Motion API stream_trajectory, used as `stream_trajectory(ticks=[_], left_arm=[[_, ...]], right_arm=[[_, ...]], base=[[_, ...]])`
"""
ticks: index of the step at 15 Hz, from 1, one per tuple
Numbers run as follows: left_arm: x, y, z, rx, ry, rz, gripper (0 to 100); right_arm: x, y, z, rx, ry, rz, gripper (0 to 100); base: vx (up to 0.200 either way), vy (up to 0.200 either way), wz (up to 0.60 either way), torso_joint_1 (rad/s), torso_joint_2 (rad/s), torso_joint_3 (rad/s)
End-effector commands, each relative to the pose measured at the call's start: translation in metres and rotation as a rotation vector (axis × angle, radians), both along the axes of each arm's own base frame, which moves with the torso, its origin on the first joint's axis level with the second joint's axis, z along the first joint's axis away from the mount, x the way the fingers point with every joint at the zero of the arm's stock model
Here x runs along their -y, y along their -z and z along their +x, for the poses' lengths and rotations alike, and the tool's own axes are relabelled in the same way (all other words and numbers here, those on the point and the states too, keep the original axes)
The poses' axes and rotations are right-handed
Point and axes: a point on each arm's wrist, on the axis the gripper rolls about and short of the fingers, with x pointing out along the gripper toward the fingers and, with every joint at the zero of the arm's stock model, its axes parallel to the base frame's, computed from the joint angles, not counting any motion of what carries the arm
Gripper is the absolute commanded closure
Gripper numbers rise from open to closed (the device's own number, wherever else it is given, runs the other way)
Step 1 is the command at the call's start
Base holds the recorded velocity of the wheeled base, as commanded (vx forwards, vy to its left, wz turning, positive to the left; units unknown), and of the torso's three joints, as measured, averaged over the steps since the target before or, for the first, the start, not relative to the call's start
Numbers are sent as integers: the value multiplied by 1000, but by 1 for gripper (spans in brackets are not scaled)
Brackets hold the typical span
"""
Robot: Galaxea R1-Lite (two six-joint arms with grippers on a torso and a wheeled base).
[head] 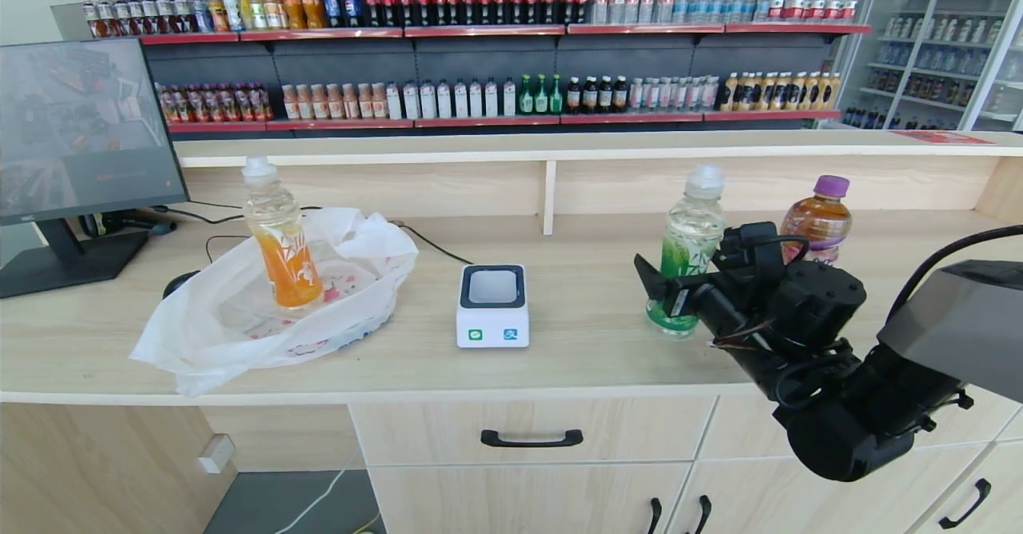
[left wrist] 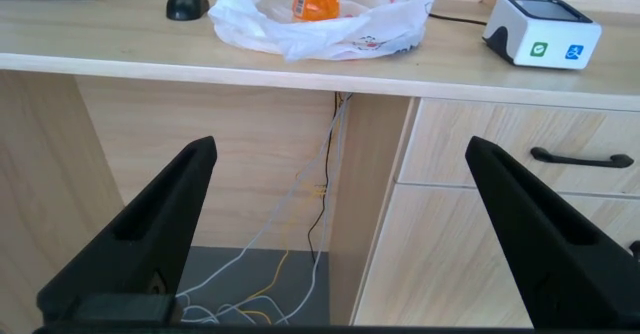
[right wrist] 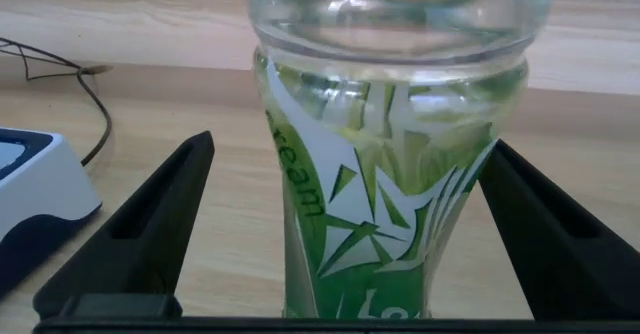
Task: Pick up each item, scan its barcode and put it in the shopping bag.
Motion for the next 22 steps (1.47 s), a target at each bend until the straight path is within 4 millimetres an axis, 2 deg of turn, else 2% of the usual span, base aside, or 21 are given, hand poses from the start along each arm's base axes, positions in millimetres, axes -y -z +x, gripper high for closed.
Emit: stream_trajectory(ticks=[1,13,14,22], left_arm=[[0,0,0,1,0,0,0],[0,0,0,1,0,0,0],[0,0,0,1,0,0,0],[0,0,0,1,-2,0,0]], right_arm=[[-4,2,9,14,-2,3,0],[-2,-1,11,29,7,2,0],[-1,-2,11,30,7,2,100],[-1,-7,9,42,7,6,100]], base=[[0,0,0,0,0,0],[0,0,0,0,0,0],[0,0,0,0,0,0],[0,0,0,0,0,0]])
